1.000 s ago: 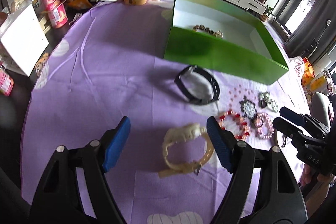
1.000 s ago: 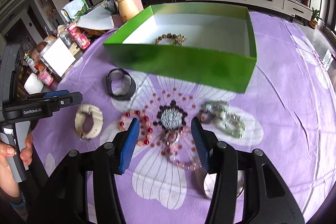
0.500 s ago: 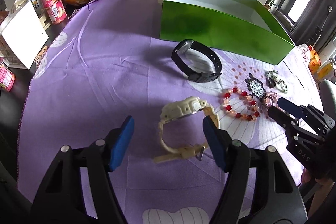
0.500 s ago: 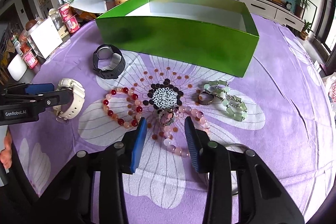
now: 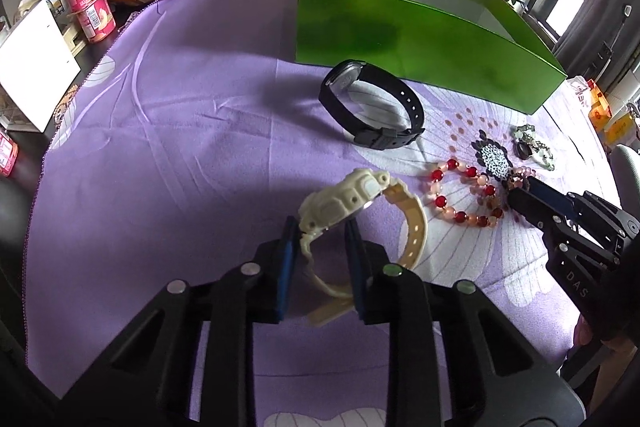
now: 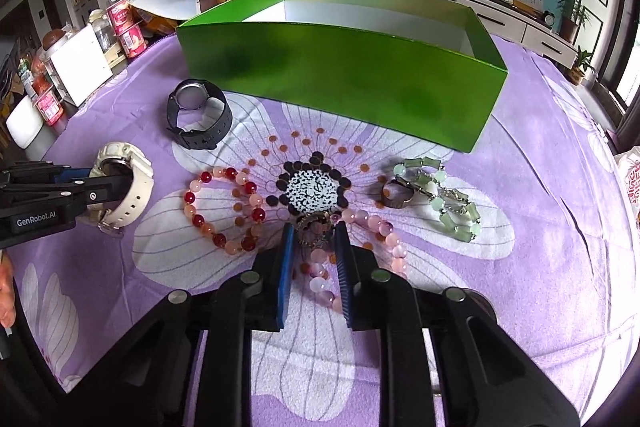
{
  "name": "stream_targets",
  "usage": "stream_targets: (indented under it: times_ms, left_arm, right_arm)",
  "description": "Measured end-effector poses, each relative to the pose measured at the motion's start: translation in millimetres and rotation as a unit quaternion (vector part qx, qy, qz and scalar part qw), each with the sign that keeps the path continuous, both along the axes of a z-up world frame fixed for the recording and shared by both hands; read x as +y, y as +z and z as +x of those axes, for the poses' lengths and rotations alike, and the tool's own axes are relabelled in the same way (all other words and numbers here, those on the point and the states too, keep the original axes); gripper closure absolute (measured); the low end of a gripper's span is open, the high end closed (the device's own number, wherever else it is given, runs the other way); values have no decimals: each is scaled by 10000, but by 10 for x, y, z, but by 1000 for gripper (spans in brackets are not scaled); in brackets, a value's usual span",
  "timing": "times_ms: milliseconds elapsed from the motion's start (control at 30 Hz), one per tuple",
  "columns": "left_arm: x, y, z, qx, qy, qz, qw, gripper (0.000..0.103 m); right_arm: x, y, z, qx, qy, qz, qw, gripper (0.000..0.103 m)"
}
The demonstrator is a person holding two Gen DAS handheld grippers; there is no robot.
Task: Organize jewelry
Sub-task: 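Grasp the cream watch with the left tool while the right tool grasps a small dark ring, then lower the cream watch and small ring into the green box and open both tools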
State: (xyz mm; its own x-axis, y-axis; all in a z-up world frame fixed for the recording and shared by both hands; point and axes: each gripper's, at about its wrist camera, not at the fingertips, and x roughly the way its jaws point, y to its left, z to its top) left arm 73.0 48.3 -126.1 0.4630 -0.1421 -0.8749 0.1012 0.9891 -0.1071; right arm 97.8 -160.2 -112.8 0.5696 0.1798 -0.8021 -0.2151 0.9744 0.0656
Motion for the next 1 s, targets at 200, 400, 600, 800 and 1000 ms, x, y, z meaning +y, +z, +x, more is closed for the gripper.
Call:
stream_targets:
  times_ms: [200, 400, 600, 800, 1000]
  left_arm:
    - [39, 16, 2, -43, 45, -121, 9999, 85]
    - [81, 94, -10, -149, 100, -209, 9996, 86]
    - [86, 319, -29, -398, 96, -242, 9989, 86]
    - [11, 621, 103, -652, -32, -293, 9974, 86]
    - [-215, 864, 356, -913, -212, -148, 9955, 85]
  right_arm:
    - [-86, 106, -36, -97, -99, 213, 9997, 83]
    - [-159, 248, -85, -240, -162, 325, 9991, 83]
    - [-211, 404, -111, -411, -212, 444, 9979, 83]
    - [-239, 581, -52, -611, -224, 517, 9965, 83]
    - [-285, 761, 131, -817, -266, 571, 9947, 83]
